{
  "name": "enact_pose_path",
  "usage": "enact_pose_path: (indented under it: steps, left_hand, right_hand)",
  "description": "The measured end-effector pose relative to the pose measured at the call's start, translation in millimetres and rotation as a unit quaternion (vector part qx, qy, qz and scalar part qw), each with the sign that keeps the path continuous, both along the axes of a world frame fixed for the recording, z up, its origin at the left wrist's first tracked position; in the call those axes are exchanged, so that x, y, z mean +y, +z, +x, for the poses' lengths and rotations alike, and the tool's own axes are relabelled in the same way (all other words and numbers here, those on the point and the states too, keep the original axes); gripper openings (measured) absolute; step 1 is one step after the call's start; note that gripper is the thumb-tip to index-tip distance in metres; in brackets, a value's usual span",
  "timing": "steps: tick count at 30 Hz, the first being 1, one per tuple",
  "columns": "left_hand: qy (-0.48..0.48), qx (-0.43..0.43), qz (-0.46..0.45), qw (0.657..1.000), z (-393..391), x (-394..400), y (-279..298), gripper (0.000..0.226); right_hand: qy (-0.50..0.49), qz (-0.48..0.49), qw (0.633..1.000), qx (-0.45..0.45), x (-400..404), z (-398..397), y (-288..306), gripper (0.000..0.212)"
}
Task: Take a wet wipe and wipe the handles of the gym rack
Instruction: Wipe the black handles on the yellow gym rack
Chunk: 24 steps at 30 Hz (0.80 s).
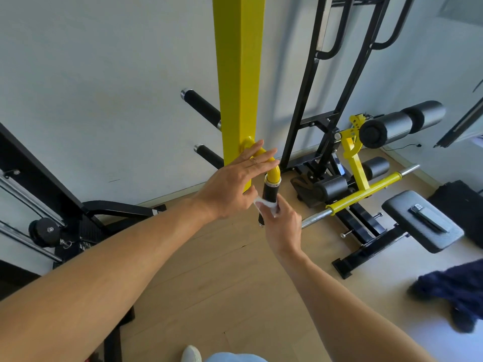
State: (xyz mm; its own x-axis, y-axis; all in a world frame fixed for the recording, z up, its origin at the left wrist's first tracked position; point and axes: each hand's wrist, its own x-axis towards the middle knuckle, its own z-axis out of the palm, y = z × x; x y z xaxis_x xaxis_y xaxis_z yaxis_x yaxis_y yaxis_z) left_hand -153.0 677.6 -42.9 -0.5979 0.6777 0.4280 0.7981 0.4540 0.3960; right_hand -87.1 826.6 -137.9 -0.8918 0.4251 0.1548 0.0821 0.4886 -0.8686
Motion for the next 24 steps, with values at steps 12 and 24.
enact_pose_path:
  steps: [12,24]
  left_hand:
    - [0.013,-0.038,0.004,0.999,6.9,2.3,-1.3,0.075]
    - [0.284,-0.117,0.307,0.901,8.1,-72.6,-8.6,0.031]
  right_hand:
    - [-0.025,-0.087,0.973,-0.212,8.3,9.0,-30.3,0.015]
    - [-0.093,-0.415,0.899,-0.105,-50.9,57.4,31.1,0.017]
